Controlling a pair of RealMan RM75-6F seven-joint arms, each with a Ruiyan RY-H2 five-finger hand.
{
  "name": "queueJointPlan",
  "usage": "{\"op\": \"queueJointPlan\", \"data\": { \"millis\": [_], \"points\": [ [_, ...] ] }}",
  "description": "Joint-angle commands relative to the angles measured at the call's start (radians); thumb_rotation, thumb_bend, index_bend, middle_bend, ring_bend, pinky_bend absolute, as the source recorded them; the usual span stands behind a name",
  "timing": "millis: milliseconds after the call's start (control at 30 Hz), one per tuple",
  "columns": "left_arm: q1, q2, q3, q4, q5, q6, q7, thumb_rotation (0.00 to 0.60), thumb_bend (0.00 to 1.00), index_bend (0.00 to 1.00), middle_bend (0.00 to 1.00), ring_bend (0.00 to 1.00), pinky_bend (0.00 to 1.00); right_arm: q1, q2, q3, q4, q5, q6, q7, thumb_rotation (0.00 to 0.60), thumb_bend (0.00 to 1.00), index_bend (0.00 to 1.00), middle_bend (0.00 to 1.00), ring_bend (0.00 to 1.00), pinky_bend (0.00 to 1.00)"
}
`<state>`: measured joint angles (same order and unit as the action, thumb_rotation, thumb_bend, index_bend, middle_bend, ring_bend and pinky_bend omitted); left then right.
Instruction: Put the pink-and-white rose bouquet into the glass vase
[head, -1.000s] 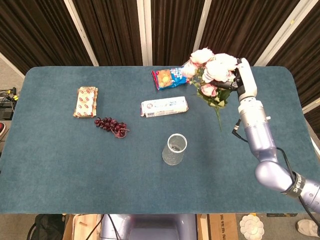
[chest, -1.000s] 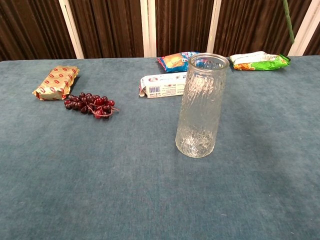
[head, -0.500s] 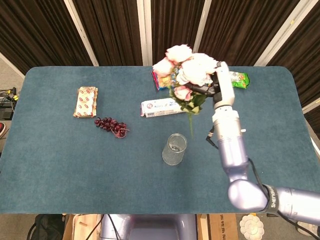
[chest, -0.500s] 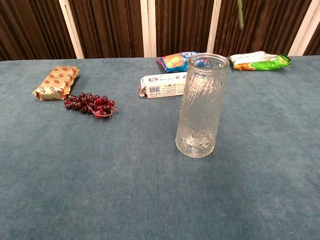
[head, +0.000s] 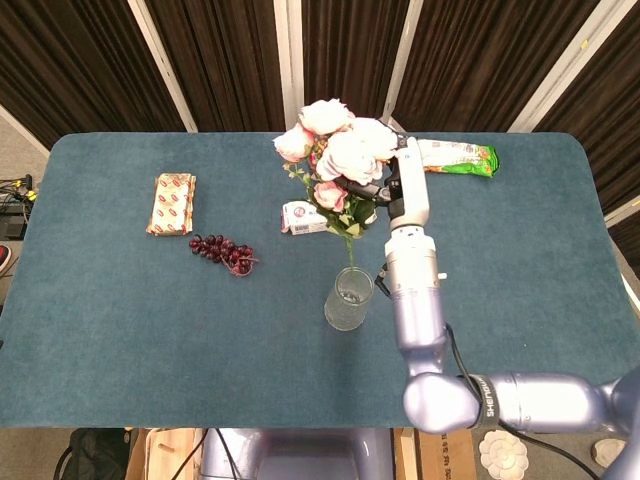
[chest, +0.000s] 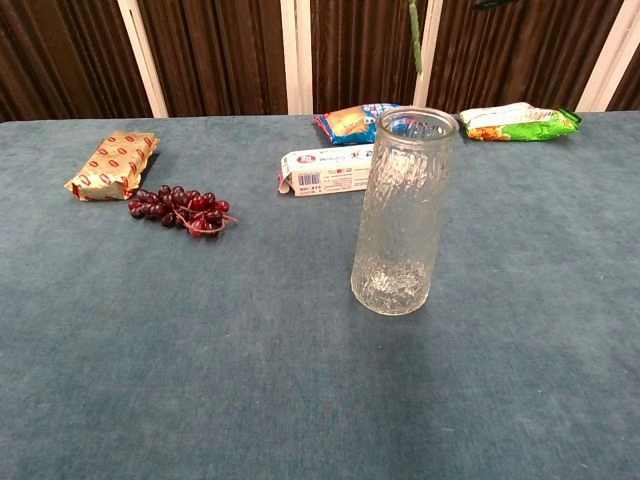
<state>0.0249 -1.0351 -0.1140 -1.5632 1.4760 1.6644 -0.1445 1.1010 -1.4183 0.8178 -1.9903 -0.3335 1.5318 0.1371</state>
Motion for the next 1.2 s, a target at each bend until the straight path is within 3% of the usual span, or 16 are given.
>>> {"op": "queueJointPlan", "data": {
  "millis": [33,700,1200],
  "points": [
    [0.0,0.001,-0.001,0.0,0.0,0.0,-0.003,0.6,0.19,0.08,0.0,0.0,0.0,0.008,-0.032,-0.007,0.026,-0.027,0.02,-0.001,0.6,0.29,0.58,0.55,0.67,0.19],
    [0.002,0.002,-0.004,0.0,-0.006,0.005,-0.004,0.6,0.19,0.08,0.0,0.0,0.0,-0.084,-0.152,-0.06,0.126,-0.149,-0.032,0.043,0.6,0.29,0.58,0.55,0.67,0.19],
    [-0.002,-0.006,0.0,-0.006,-0.003,0.0,0.03,0.6,0.19,0.08,0.0,0.0,0.0,-0.239,-0.141,-0.097,0.054,-0.21,-0.12,0.099,0.6,0.29,0.58,0.55,0.67,0.19]
  ]
}}
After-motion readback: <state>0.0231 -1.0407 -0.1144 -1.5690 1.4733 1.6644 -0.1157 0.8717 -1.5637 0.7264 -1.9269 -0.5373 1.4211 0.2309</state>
